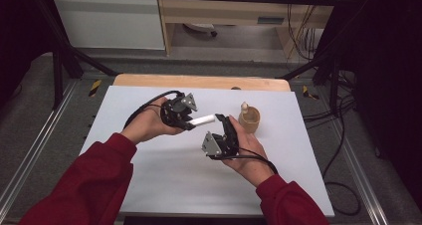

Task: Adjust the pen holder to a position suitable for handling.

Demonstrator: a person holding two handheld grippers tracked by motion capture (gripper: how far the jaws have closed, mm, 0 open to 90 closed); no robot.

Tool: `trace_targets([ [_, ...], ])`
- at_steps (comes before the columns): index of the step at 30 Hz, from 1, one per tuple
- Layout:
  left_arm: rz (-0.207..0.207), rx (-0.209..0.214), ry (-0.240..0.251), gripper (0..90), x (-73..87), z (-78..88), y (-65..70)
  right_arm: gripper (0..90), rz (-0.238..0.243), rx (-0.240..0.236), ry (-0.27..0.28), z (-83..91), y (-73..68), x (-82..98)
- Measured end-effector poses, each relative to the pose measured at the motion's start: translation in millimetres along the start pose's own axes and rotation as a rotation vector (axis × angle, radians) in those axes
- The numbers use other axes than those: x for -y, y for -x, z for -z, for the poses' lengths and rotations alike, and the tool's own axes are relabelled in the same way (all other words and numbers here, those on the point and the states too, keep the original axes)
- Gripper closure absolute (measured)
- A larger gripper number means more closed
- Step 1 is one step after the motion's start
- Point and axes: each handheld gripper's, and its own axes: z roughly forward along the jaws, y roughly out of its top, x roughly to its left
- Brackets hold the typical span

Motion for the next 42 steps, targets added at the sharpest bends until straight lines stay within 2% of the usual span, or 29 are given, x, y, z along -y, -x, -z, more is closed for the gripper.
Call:
trace_targets([
  [5,0.000,0.002,-0.009,71.2,1.2,0.1,-0.3,36.1,0.088,0.022,0.001,-0.5,-0.3,-6.4],
  [14,-0.009,0.002,-0.007,71.2,1.5,3.3,-1.7,41.3,0.164,0.034,-0.002,-2.4,-5.2,-12.2],
  [22,-0.012,0.008,-0.011,71.2,1.3,3.0,-0.8,46.2,0.199,0.048,0.001,-4.3,-8.5,-15.8],
  [29,-0.012,0.008,-0.003,71.2,1.2,4.5,0.9,49.1,0.257,0.070,-0.003,-5.8,-8.9,-17.9],
  [36,0.001,0.024,0.000,71.2,3.3,-0.3,-1.5,49.5,0.276,0.063,-0.002,-6.9,-10.9,-20.4],
  [39,-0.005,0.017,-0.009,71.2,4.2,-2.3,-0.7,49.0,0.283,0.063,0.002,-7.9,-12.6,-22.2],
  [42,0.000,0.029,0.002,71.2,6.2,-2.1,0.9,48.7,0.285,0.067,0.003,-8.6,-15.1,-24.3],
])
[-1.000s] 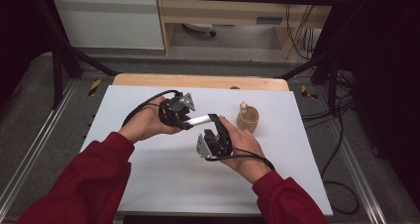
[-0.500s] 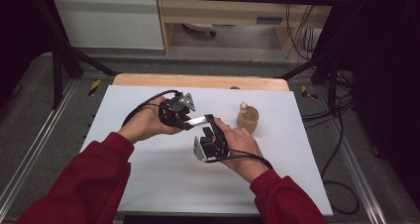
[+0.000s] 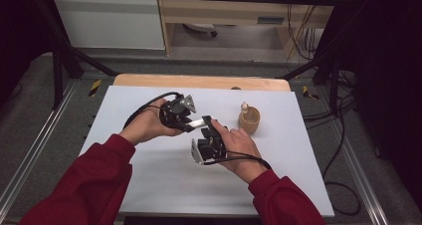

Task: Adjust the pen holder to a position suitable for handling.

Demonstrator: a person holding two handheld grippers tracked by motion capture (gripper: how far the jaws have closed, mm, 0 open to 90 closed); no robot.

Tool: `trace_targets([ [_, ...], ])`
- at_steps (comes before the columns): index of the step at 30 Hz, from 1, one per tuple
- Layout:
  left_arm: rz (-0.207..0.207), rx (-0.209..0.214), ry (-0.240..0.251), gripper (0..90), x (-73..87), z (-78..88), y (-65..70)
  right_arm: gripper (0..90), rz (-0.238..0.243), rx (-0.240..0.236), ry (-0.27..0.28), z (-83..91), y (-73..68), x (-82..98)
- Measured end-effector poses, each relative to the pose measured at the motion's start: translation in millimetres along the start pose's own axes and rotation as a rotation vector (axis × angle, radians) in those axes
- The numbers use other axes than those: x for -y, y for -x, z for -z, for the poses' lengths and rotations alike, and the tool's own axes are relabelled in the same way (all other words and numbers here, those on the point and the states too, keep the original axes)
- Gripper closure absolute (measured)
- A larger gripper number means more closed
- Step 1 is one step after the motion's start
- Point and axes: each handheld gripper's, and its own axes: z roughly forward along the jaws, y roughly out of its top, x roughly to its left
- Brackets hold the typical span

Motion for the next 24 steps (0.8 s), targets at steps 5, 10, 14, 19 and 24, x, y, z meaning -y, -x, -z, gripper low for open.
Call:
trace_targets([
  [5,0.011,-0.003,0.005,71.2,3.8,3.0,0.2,49.5,0.030,0.010,-0.004,-0.7,-2.6,-1.6],
  [10,0.007,-0.004,-0.001,71.2,5.9,4.5,2.4,50.6,0.046,0.014,-0.006,-3.0,-3.9,-3.9],
  [14,0.004,-0.005,-0.004,71.2,4.8,6.4,1.6,53.0,0.072,0.010,-0.009,-5.0,-4.3,-5.7],
  [19,0.001,-0.006,-0.007,71.2,4.1,8.9,1.7,57.3,0.074,0.012,-0.004,-6.4,-6.1,-6.1],
  [24,0.007,0.001,-0.003,71.2,5.1,8.2,1.3,63.7,0.087,0.013,-0.006,-4.9,-4.8,-5.9],
])
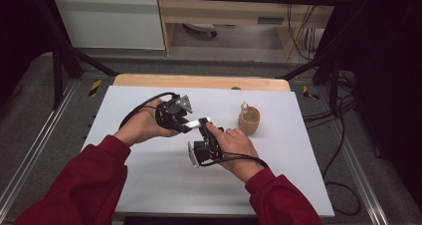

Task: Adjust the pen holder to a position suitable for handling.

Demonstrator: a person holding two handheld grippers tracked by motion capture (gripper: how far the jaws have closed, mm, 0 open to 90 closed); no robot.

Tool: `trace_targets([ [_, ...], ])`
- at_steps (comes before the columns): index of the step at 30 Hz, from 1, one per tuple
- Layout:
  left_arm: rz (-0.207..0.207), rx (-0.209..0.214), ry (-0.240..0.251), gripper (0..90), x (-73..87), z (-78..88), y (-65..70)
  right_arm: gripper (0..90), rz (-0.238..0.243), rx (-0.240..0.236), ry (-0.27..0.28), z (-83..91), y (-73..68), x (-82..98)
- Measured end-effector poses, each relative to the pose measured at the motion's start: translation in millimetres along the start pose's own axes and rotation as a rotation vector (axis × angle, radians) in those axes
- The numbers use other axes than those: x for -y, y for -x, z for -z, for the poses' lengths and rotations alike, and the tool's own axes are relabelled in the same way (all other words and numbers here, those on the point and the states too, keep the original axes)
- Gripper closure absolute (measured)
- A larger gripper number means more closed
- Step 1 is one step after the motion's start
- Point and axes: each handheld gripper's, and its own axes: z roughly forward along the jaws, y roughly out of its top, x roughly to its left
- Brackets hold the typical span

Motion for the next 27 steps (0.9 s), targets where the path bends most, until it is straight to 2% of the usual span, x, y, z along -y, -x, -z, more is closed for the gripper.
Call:
trace_targets([
  [16,-0.003,0.005,-0.009,71.2,-0.5,-4.0,1.4,67.3,0.047,-0.021,-0.006,-1.5,-4.6,-0.5],
  [18,-0.002,0.005,-0.006,71.2,-0.2,-3.9,2.2,67.5,0.035,-0.020,-0.006,-1.3,-5.6,-0.9],
  [27,0.008,0.019,-0.002,71.1,2.4,-4.6,2.7,67.6,0.039,-0.037,0.001,0.1,-6.2,-1.8],
])
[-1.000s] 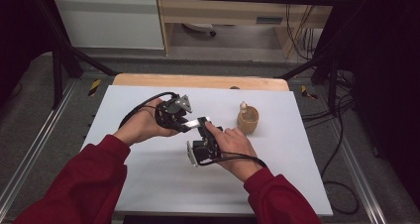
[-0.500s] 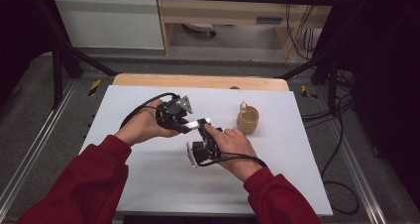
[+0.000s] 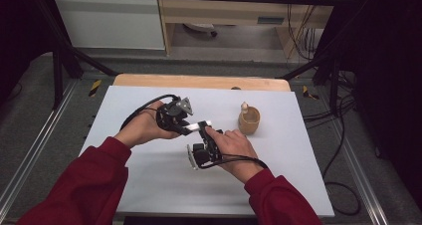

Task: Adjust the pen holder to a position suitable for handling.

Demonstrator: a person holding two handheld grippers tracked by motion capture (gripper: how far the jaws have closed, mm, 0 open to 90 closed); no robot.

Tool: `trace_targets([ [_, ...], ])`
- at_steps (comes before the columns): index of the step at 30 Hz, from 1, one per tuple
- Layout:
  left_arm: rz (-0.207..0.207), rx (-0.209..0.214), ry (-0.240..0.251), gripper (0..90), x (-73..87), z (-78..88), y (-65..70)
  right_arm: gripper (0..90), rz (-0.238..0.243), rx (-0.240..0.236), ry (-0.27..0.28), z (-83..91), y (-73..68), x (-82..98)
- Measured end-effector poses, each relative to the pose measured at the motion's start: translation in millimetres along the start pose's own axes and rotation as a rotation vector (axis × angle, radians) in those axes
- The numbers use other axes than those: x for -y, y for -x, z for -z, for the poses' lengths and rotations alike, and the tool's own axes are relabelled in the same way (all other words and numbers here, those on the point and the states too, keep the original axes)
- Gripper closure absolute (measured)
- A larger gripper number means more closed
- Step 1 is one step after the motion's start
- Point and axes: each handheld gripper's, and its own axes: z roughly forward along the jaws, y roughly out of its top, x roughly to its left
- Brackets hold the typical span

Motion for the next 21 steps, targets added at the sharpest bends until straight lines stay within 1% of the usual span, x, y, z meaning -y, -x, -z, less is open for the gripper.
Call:
trace_targets([
  [3,-0.004,-0.002,0.000,71.0,-0.6,-1.1,0.8,67.7,-0.002,-0.002,0.001,0.3,-0.3,0.4],
  [4,-0.002,-0.002,0.001,70.9,-0.8,-1.5,0.9,67.7,-0.011,-0.007,-0.004,0.7,-0.8,0.7],
  [8,0.003,-0.004,0.011,70.4,-2.2,-1.7,0.6,67.7,-0.011,-0.012,-0.008,1.3,0.4,2.5],
  [10,0.007,-0.010,0.018,69.5,-2.7,-1.2,0.6,67.7,-0.028,-0.014,-0.011,2.1,0.5,3.4],
  [11,0.013,-0.019,0.031,67.9,-3.0,-0.2,0.3,67.8,-0.027,-0.016,-0.009,2.2,0.6,4.0],
  [13,0.019,-0.030,0.050,61.7,-3.0,1.5,-0.2,67.7,-0.029,-0.016,-0.006,2.4,-0.7,5.7],
  [14,0.021,-0.031,0.054,60.9,-2.7,3.0,-0.3,67.8,-0.018,-0.018,-0.009,2.4,-1.0,7.1],
  [16,0.019,-0.040,0.059,56.8,-1.7,4.8,-0.5,67.8,-0.019,-0.023,-0.013,1.6,-3.7,11.4],
  [17,0.021,-0.043,0.059,55.4,-1.0,5.5,-0.8,67.8,-0.025,-0.030,-0.028,1.9,-5.2,13.6],
  [21,0.030,-0.060,0.064,50.6,0.8,8.1,-1.9,67.8,-0.042,-0.034,-0.042,0.8,-8.0,24.2],
])
